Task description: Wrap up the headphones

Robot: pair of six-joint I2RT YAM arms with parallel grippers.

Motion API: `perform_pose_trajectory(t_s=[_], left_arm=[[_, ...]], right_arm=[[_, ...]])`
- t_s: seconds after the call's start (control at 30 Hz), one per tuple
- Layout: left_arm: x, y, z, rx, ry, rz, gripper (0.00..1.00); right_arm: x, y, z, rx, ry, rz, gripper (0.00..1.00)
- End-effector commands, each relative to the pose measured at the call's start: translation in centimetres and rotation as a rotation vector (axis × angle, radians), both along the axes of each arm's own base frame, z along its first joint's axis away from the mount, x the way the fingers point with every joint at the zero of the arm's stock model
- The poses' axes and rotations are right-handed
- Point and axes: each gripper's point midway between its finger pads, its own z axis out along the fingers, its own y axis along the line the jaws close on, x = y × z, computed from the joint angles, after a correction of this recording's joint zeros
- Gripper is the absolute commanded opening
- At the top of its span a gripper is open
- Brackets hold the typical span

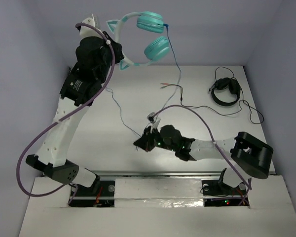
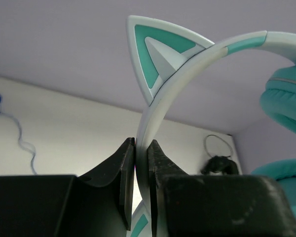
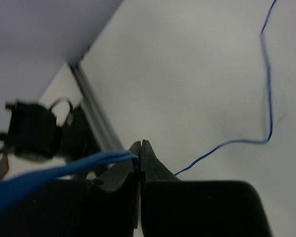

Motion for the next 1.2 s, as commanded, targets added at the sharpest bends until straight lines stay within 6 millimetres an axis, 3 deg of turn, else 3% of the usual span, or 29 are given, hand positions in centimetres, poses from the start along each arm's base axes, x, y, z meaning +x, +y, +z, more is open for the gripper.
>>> perform_pose_trajectory(t_s=[0.0, 0.03, 0.07, 0.1, 0.13, 0.17, 0.23, 0.27, 0.33, 0.37, 0.43, 0.53, 0.63, 0.67, 0.73, 0.77, 0.87, 1.0, 1.1, 1.17], left_arm=[[2.9, 2.0, 0.5, -0.133, -0.075, 0.108, 0.00], [3.1, 2.6, -0.2, -0.147, -0.066, 0.128, 0.00], [3.8, 2.9, -3.0, -0.128, -0.023, 0.147, 0.00], [3.8, 2.9, -4.3, -0.127, -0.004, 0.149, 0.00], [3.3, 3.9, -4.5, -0.135, -0.010, 0.164, 0.00], [3.5, 4.3, -7.5, -0.110, 0.037, 0.173, 0.00], [2.5, 5.0, -9.0, -0.096, 0.063, 0.166, 0.00], [2.3, 5.4, -11.5, -0.061, 0.118, 0.154, 0.00], [1.3, 5.6, -12.5, -0.062, 0.141, 0.127, 0.00], [1.1, 5.6, -13.7, -0.062, 0.157, 0.118, 0.00], [0.6, 5.8, -14.1, -0.071, 0.155, 0.118, 0.00], [0.4, 4.8, -16.1, -0.084, 0.190, 0.070, 0.00], [0.0, 3.2, -19.9, -0.057, 0.249, 0.024, 0.00], [-0.2, 3.2, -22.0, -0.031, 0.282, 0.031, 0.00], [-0.7, 1.8, -24.4, 0.002, 0.317, 0.000, 0.00], [-1.2, 1.5, -26.6, 0.026, 0.355, -0.007, 0.00], [-2.6, 0.2, -30.3, 0.093, 0.412, -0.032, 0.00], [-4.5, -0.2, -32.8, 0.171, 0.452, -0.060, 0.00], [-6.4, -2.4, -32.7, 0.192, 0.440, -0.181, 0.00], [-7.6, -3.1, -31.6, 0.176, 0.419, -0.247, 0.00]], right_arm=[[-5.1, -2.8, -6.6, -0.337, 0.176, -0.019, 0.00], [-5.3, -3.7, -6.7, -0.363, 0.195, -0.053, 0.00], [-6.1, -5.6, -8.4, -0.460, 0.245, -0.063, 0.00], [-6.4, -6.8, -9.4, -0.518, 0.264, -0.072, 0.00], [-6.7, -7.5, -8.6, -0.517, 0.273, -0.095, 0.00], [-7.1, -8.8, -9.1, -0.569, 0.289, -0.111, 0.00], [-6.4, -9.7, -8.6, -0.581, 0.274, -0.171, 0.00], [-6.1, -9.7, -8.0, -0.571, 0.259, -0.177, 0.00], [-5.0, -8.8, -7.1, -0.589, 0.217, -0.189, 0.00], [-5.0, -8.7, -8.6, -0.652, 0.226, -0.174, 0.00], [-5.2, -6.3, -7.9, -0.641, 0.214, -0.082, 0.00], [-5.0, -5.4, -8.6, -0.681, 0.202, -0.047, 0.00], [-5.9, -4.5, -7.0, -0.672, 0.191, 0.047, 0.00], [-6.5, -4.7, -6.5, -0.681, 0.197, 0.082, 0.00], [-7.8, -4.1, -3.4, -0.632, 0.165, 0.160, 0.00], [-8.2, -4.7, -2.7, -0.644, 0.166, 0.178, 0.00], [-9.1, -5.5, 0.7, -0.627, 0.134, 0.232, 0.00], [-9.9, -6.9, 4.3, -0.600, 0.083, 0.272, 0.00], [-8.3, -8.2, 5.0, -0.671, 0.007, 0.211, 0.00], [-6.8, -9.0, 5.2, -0.741, -0.037, 0.177, 0.00]])
